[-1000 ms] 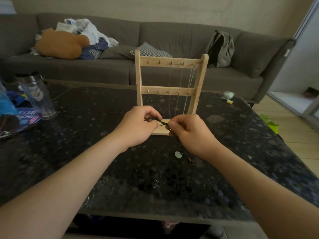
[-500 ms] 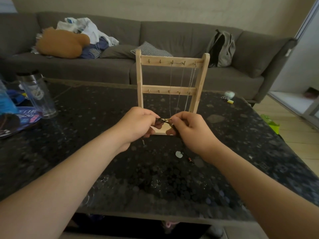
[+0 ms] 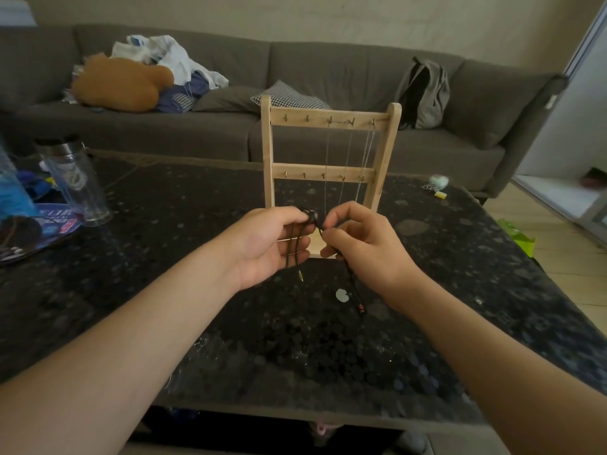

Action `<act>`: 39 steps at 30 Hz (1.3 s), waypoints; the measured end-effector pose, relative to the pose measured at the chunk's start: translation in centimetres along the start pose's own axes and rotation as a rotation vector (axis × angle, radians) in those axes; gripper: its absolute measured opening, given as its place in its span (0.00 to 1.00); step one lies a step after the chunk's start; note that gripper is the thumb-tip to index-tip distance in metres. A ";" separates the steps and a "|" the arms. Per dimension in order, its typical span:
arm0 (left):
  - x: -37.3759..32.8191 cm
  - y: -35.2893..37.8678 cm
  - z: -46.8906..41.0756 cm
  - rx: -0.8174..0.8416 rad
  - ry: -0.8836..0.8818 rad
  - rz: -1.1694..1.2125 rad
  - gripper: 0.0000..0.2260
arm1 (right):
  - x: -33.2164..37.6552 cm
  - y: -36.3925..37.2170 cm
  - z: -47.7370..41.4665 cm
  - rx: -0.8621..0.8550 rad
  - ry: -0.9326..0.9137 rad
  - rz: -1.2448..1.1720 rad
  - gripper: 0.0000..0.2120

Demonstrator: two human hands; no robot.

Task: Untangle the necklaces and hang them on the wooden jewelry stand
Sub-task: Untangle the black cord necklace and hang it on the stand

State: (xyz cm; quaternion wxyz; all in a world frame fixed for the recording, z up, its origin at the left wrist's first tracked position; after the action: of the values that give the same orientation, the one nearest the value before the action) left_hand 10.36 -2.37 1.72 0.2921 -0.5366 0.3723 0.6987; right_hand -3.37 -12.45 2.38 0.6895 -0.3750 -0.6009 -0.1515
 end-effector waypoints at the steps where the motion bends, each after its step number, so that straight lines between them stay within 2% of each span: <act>1: 0.0 -0.1 0.0 0.002 0.001 0.000 0.09 | 0.0 0.0 0.1 -0.004 -0.014 0.018 0.03; 6: 0.0 -0.3 -0.1 -0.008 0.019 -0.086 0.07 | -0.3 -0.2 0.1 -0.065 -0.095 0.108 0.07; 10: 0.0 -0.3 -0.3 -0.010 0.037 -0.080 0.06 | -0.5 -0.3 -0.2 -0.113 -0.109 0.181 0.03; 12: 0.0 -0.3 -0.3 -0.012 0.039 -0.067 0.07 | -0.5 -0.4 -0.2 -0.134 -0.128 0.205 0.05; 17: 0.0 -1.1 -0.6 -0.094 0.035 -0.210 0.10 | -0.1 -0.9 0.1 -0.211 -0.111 0.166 0.09; 20: -0.3 -1.2 -0.6 -0.108 0.042 -0.314 0.17 | -0.3 -1.3 0.1 -0.247 -0.058 0.106 0.09; 24: -0.8 -1.3 -0.7 -0.133 0.107 -0.414 0.17 | -0.5 -1.7 0.2 -0.301 0.022 -0.044 0.06; 27: -1.1 -1.0 -0.7 -0.094 0.180 -0.518 0.13 | -0.9 -1.5 0.0 -0.325 0.107 -0.140 0.05; 33: -1.1 -0.6 -0.5 -0.015 0.326 -0.704 0.09 | -0.7 -0.4 -0.1 -0.143 0.290 -0.449 0.11; 37: -1.1 -0.2 -0.3 0.065 0.293 -0.609 0.07 | -0.5 -0.1 0.2 -0.029 0.328 -0.538 0.11; 39: -1.3 0.0 -0.2 0.114 0.272 -0.562 0.09 | -0.6 -0.1 0.2 0.018 0.320 -0.541 0.09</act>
State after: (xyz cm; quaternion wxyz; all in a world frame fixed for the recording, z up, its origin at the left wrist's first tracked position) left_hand 10.78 -2.50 2.92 0.4507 -0.6897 0.2839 0.4905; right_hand -3.71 -12.53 1.90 0.7132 -0.1666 -0.5642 -0.3811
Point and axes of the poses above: each hand's wrist, its own z-axis away from the middle knuckle, its own y-axis out of the palm, x = y × z, the point moved 5 cm from there along -z, towards the middle knuckle, and after that the axes turned 10 degrees about y, right-handed, at the moved point
